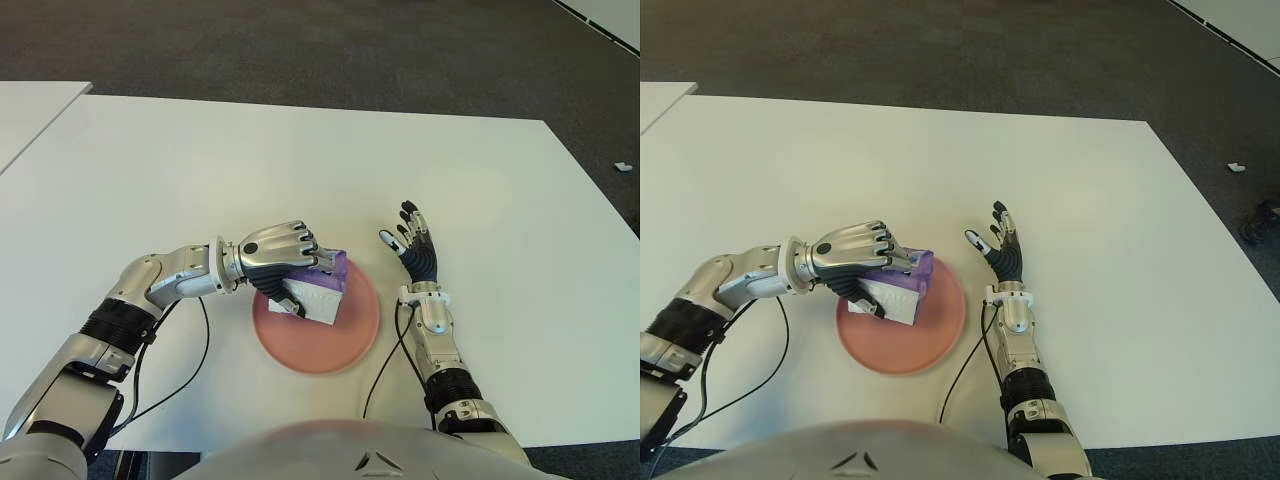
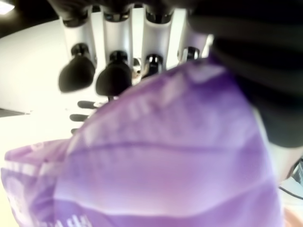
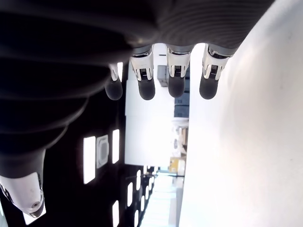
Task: Put the tissue paper into the plate.
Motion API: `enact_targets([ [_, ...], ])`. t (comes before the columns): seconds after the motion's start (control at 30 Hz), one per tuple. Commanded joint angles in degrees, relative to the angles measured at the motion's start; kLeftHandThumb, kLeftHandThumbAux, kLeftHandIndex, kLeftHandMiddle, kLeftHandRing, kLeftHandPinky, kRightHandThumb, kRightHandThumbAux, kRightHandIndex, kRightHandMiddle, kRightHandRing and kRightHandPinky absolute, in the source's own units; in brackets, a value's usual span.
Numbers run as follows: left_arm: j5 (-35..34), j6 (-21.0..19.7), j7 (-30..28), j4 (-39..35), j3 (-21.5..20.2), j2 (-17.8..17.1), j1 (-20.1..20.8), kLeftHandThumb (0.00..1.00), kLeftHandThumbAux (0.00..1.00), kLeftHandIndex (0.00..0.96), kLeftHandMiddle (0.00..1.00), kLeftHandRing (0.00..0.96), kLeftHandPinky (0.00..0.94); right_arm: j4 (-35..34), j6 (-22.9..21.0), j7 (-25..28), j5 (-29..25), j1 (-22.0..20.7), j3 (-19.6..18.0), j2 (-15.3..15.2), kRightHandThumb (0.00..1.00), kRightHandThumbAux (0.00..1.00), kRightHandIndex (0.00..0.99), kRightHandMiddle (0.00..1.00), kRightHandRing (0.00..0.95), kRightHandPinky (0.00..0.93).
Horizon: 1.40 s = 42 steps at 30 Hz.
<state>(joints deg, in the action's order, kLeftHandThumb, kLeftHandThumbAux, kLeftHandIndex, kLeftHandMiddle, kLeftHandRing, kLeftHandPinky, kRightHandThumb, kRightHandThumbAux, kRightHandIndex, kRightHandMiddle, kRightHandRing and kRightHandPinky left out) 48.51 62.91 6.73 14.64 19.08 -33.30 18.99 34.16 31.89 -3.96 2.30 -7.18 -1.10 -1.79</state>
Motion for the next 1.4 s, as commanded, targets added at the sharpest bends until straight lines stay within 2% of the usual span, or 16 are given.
enact_targets([
  [0.03,0.9,-0.1,1.5,0.2,0.3,0.3,-1.5,0.711,0.701,0.428,0.646,0.635,0.585,5.9,-2.2,0.0,0.8,7.5,0.6,1.0,0.000,0.599,0.000,0.000,0.000,0.000],
  [0.07,-0.3,0.1,0.4,-0.1,0.6,-0.1,-1.4,0.700,0.703,0.423,0.542,0.528,0.491,5.9,-2.2,0.0,0.7,7.5,0.6,1.0,0.000,0.599,0.000,0.000,0.000,0.000],
  [0.1,-1.1,0.1,-0.4,-0.2,0.8,-0.4,-1.3,0.557,0.645,0.334,0.383,0.358,0.335,5.9,-2.2,0.1,0.7,7.6,0.6,1.0,0.000,0.599,0.000,0.000,0.000,0.000],
  [0.13,-1.8,0.3,-1.9,-0.3,1.3,-1.0,-0.8,0.503,0.624,0.301,0.326,0.297,0.279,5.8,-2.2,0.1,0.6,7.6,0.5,1.1,0.000,0.599,0.000,0.000,0.000,0.000],
  [0.17,-2.2,0.4,-2.9,-0.2,1.8,-1.4,-0.4,0.390,0.558,0.193,0.208,0.190,0.178,5.8,-2.2,0.2,0.5,7.6,0.5,1.0,0.000,0.599,0.000,0.000,0.000,0.000],
  [0.2,-2.5,0.4,-3.8,-0.2,2.1,-1.6,-0.2,0.317,0.516,0.123,0.133,0.121,0.114,5.9,-2.1,0.3,0.4,7.6,0.4,1.0,0.000,0.599,0.000,0.000,0.000,0.000],
  [0.3,-3.9,-0.4,-5.4,-0.8,2.3,-1.9,-0.7,0.196,0.440,0.040,0.043,0.039,0.037,5.9,-2.0,0.4,0.4,7.6,0.4,1.0,0.000,0.601,0.000,0.000,0.000,0.000],
  [0.5,-4.9,-1.4,-6.4,-1.7,1.8,-1.7,-1.6,0.119,0.385,0.004,0.004,0.004,0.003,6.0,-1.8,0.5,0.3,7.6,0.3,0.9,0.000,0.604,0.000,0.000,0.000,0.000],
  [0.8,-2.0,-2.1,-3.0,-3.1,0.2,-1.1,-2.8,0.037,0.327,0.000,0.000,0.000,0.000,6.2,-1.8,0.8,0.4,7.6,0.3,0.5,0.000,0.623,0.000,0.000,0.000,0.000],
  [1.17,-3.4,-0.5,-0.1,-2.3,-1.5,-1.1,-3.1,0.016,0.337,0.000,0.000,0.000,0.000,6.6,-1.3,0.6,0.8,7.6,0.3,0.1,0.000,0.629,0.000,0.000,0.000,0.000],
  [1.4,-6.8,-0.3,-1.5,-2.9,-2.7,-1.9,-2.6,0.022,0.348,0.000,0.000,0.000,0.000,7.0,-1.5,0.8,0.4,7.6,0.2,0.3,0.000,0.617,0.000,0.000,0.000,0.000],
])
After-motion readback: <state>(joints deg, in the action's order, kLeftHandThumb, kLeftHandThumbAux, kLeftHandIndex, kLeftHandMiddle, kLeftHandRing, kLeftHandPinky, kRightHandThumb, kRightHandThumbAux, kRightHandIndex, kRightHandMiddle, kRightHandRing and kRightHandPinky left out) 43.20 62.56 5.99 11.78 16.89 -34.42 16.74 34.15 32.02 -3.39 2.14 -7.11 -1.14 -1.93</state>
